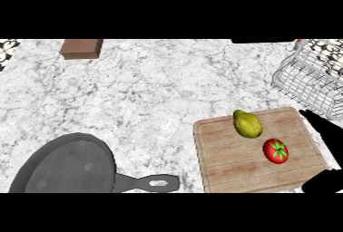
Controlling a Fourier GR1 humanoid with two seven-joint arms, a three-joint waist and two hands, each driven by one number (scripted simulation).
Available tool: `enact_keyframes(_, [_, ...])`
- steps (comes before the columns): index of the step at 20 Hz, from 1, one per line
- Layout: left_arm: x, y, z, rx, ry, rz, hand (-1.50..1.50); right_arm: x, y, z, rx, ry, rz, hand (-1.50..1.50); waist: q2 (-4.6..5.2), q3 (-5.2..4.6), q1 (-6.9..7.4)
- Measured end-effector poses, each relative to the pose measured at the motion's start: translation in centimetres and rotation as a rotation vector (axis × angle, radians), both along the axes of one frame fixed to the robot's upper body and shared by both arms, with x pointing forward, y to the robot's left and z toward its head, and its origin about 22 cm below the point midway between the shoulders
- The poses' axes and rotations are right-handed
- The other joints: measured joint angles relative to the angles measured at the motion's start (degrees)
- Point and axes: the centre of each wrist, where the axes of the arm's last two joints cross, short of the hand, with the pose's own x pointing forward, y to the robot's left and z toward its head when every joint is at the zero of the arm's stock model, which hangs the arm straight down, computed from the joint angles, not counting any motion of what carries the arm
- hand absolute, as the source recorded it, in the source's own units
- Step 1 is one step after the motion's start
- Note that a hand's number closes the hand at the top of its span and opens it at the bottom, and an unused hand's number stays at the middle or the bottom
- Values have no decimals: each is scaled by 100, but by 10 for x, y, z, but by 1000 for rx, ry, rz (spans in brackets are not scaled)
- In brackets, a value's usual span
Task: Pick the tomato from the cutting board and place it in the tiered basket
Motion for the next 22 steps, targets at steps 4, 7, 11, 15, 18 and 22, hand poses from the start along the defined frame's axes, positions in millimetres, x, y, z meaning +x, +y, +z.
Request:
enact_keyframes(4, [2,-1,-1,3,-2,-10,0,-1,5,-4,-44,62,-21,-150,11,0,35])
enact_keyframes(7, [3,-3,-3,5,1,-18,0,-1,12,-6,-57,90,-26,-150,14,2,47])
enact_keyframes(11, [4,-3,-4,7,-8,-22,0,1,19,-8,-68,120,-38,-150,13,1,93])
enact_keyframes(15, [5,-4,-4,9,-3,-21,0,1,27,-11,-79,145,-41,-150,13,5,82])
enact_keyframes(18, [5,-4,-5,8,-5,-23,0,2,30,-16,-88,174,-48,-150,18,10,91])
enact_keyframes(22, [6,-4,-6,4,-5,-25,0,4,34,-25,-78,207,-62,-150,25,18,94])
